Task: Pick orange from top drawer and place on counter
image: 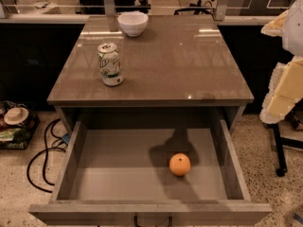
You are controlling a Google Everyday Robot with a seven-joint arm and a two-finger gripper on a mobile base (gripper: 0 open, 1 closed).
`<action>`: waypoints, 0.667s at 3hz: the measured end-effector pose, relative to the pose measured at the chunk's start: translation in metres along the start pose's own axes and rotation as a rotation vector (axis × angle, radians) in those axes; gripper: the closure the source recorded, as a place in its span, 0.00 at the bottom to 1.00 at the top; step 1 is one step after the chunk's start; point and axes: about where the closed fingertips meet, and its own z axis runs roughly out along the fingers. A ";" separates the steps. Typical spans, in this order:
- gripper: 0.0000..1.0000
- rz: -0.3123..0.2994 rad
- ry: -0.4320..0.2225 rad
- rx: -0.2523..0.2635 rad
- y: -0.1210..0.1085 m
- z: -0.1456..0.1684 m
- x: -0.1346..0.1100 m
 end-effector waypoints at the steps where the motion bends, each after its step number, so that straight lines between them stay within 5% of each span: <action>1: 0.00 0.000 0.000 0.000 0.000 0.000 0.000; 2: 0.00 -0.027 0.002 -0.009 0.010 0.014 -0.003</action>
Offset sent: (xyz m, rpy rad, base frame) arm -0.0092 0.0187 -0.0483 -0.0252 0.0298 0.0723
